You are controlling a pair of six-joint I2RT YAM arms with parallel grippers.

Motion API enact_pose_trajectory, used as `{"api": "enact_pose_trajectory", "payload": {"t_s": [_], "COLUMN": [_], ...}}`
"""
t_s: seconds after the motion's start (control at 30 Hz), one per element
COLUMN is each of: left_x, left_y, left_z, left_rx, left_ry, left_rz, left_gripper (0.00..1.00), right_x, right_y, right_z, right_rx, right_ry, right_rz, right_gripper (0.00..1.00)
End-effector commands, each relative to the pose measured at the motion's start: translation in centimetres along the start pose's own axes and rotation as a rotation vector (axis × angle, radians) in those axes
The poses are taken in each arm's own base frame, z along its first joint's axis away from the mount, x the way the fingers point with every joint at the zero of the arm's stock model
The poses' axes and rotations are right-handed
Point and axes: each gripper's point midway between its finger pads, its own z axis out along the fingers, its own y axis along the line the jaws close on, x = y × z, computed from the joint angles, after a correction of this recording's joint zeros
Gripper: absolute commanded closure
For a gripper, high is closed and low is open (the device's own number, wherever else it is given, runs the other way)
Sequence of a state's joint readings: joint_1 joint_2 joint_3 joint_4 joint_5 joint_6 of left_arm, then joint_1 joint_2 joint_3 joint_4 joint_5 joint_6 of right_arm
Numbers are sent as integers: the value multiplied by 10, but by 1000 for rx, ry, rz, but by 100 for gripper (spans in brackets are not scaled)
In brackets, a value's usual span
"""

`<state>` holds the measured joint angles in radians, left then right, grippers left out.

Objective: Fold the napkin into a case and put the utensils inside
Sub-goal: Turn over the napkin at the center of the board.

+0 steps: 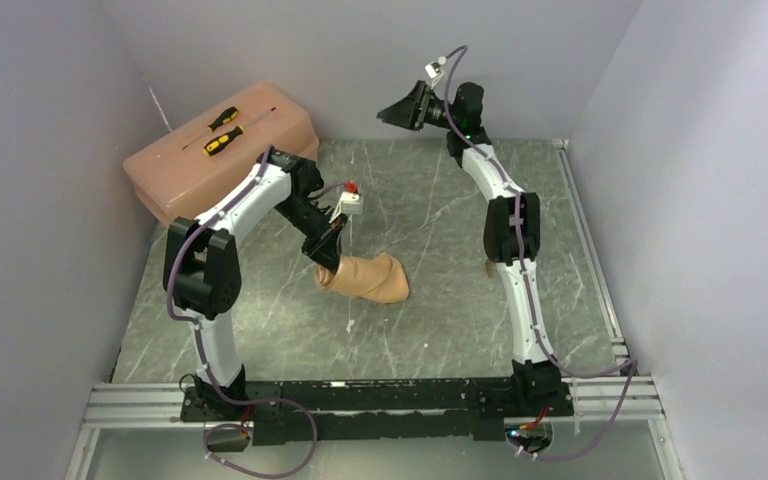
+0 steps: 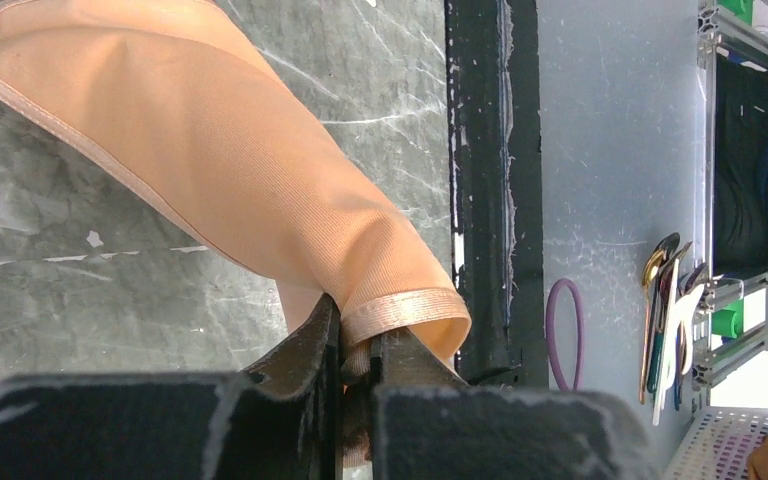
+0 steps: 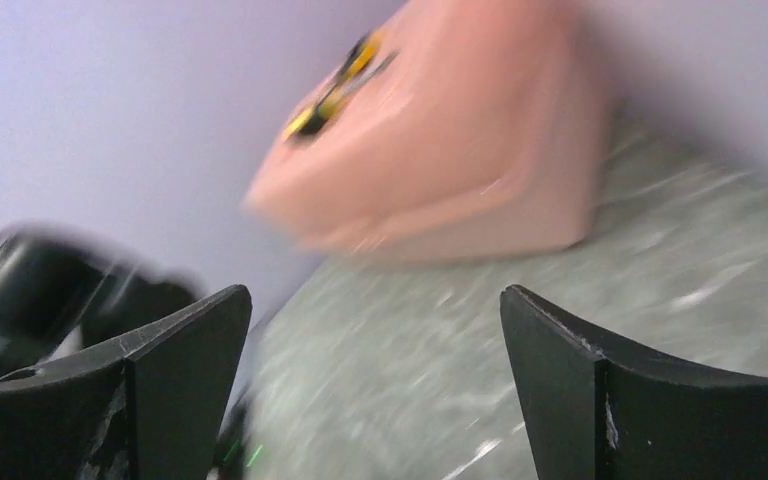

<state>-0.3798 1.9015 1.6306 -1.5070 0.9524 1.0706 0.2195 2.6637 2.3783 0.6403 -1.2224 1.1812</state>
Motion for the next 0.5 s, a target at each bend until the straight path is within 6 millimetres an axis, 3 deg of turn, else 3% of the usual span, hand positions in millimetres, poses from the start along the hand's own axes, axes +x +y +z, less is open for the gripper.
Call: {"api": "enact_pose_trajectory", "payload": {"t_s": [0.0,0.1,0.17,0.2,0.23,0.27,0.3,0.33,0.37,0.4,0.47], "left_x": [-11,-7,-3,0,2,4,4,5,6,7,12], "left_y": [-11,-6,0,2,5,9,13,17,22,26,35], "left_z": [-6,-2,2,4,6,8,10,10,10,9,9], "left_rx": [18,12,14,22,26,26,31,37,42,47,59], "left_ry": [-26,-19,-18,-19,-22,-25,-34,-48,-57,-72,-93], "left_rz": [-61,-87,-116,-135,-153,-170,-187,-205,-224,-242,-286], "left_gripper": [97,97,97,97,97,97,97,97,97,97,97], "right_x": [-133,-155,-151,-150,-123,-110,-106,-88,-74,-57,-30], "right_y": [5,14,22,27,7,19,46,60,78,80,45], "right_z": [-41,-62,-71,-77,-85,-91,-102,-112,-116,-110,-91], "right_rx": [591,1005,1154,1126,1020,819,597,418,276,229,475], "right_ry": [-356,-367,-351,-411,-444,-509,-609,-650,-647,-549,-370], "right_rz": [-379,-654,-819,-805,-678,-585,-534,-483,-507,-499,-463], "right_gripper": [0,0,0,0,0,0,0,0,0,0,0]}}
